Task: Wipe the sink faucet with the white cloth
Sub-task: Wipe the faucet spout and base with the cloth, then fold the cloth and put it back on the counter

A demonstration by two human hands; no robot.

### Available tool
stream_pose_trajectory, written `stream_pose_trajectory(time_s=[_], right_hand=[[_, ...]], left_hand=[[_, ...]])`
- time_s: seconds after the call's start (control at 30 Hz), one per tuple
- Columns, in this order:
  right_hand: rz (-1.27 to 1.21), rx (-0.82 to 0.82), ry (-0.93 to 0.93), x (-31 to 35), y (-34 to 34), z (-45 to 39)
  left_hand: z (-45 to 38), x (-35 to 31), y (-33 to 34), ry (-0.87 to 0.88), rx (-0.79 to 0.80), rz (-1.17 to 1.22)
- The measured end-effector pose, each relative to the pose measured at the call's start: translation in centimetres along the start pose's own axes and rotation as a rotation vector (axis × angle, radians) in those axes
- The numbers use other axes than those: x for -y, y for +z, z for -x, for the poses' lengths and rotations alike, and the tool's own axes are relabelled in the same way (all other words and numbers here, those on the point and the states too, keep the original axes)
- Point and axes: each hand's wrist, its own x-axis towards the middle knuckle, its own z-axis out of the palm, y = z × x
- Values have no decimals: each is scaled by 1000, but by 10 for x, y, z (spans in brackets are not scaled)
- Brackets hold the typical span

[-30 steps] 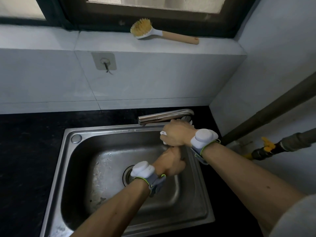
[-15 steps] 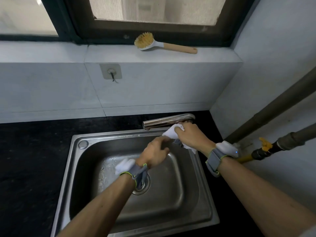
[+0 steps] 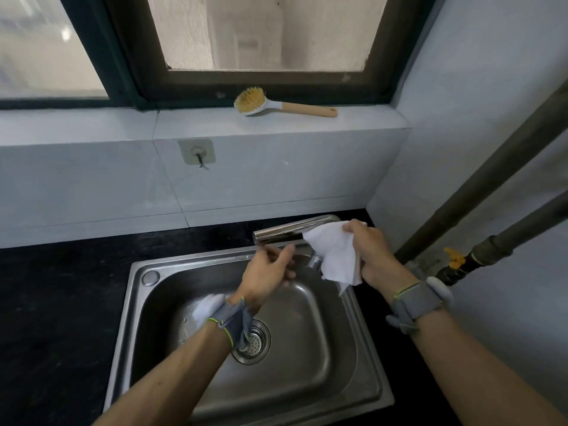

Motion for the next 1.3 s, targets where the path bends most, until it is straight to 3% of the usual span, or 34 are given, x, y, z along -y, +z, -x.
stream_pose_trajectory(time_s=[0.1, 0.23, 0.4, 0.53, 0.6, 0.7, 0.77, 1.07, 1.3], right_hand=[[-88, 80, 107, 6, -1, 6], [-168, 157, 89, 16, 5, 18], [-271, -126, -162, 42, 23, 38], [166, -294, -603, 50, 48, 53], [419, -223, -781, 43, 64, 57], [698, -83, -893, 21, 85, 59], [740, -66, -890, 8, 95, 62], [494, -141, -731, 8, 102, 71], [236, -88, -594, 8, 110, 71]], left_hand=[[3, -2, -11, -18, -23, 69], [9, -6, -32, 14, -91, 144], [10, -18, -52, 265, -204, -175], [13, -26, -57, 365, -201, -415], [13, -29, -57, 379, -218, -479], [12, -31, -58, 386, -230, -548], [11, -32, -60, 396, -227, -576], [10, -28, -61, 308, -229, -390], [10, -25, -63, 266, -216, -323]])
